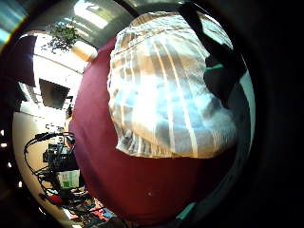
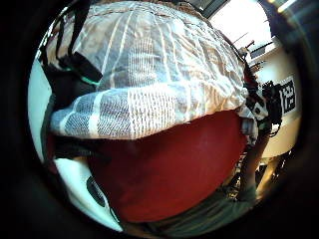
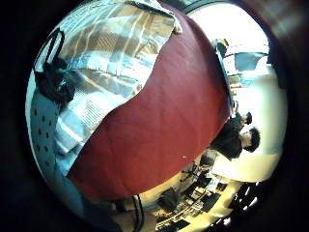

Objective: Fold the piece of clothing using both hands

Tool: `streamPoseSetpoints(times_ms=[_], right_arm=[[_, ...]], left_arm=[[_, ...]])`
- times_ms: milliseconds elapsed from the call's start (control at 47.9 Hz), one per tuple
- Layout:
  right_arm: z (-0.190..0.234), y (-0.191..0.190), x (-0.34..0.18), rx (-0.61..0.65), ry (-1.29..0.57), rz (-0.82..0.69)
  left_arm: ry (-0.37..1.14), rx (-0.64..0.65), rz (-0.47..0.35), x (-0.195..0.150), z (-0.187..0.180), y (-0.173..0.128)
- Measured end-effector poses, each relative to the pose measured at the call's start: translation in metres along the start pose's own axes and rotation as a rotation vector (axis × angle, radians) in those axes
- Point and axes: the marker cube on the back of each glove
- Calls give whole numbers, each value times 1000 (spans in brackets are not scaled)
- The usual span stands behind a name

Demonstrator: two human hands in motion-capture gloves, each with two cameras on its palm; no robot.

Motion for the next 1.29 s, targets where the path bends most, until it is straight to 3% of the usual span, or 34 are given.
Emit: streamPoseSetpoints(times_ms=[146, 271, 334, 418, 543, 647, 752, 856, 939, 1002, 1044, 1169, 1211, 1253, 1294], right_arm=[[-31, 27, 4, -65, -20, -61], [-91, 66, 9, -169, -88, -192], [-116, 60, 13, -151, -119, -215], [-149, 22, 15, -52, -160, -157], [-171, -64, 5, 13, -189, -52], [-179, -138, -14, 33, -145, 39], [-186, -179, -33, 102, -129, 90], [-190, -201, -42, 186, -104, 136], [-182, -223, -42, 198, -96, 179], [-181, -229, -35, 202, -73, 240], [-185, -234, -31, 268, -89, 265], [-205, -249, -21, 585, -219, 239], [-203, -239, -9, 570, -203, 225], [-192, -218, 11, 474, -144, 246], [-177, -193, 26, 335, -121, 281]], left_arm=[[45, -98, 64, -1, -22, 21], [53, -279, 171, -2, -102, 66], [55, -311, 196, -7, -129, 65], [37, -295, 160, -19, -147, 34], [-53, -234, 28, -32, -161, -38], [-115, -149, -66, -37, -147, -107], [-183, -50, -188, -46, -148, -139], [-165, 103, -172, -48, -126, -180], [-68, -81, -176, -39, -90, -173], [-40, -8, -193, -41, -79, -186], [-50, 40, -215, -46, -75, -193], [-100, -21, -277, -55, -63, -181], [-139, 135, -254, -58, -69, -192], [-218, 318, -216, -65, -75, -204], [-213, 361, -174, -60, -70, -202]])
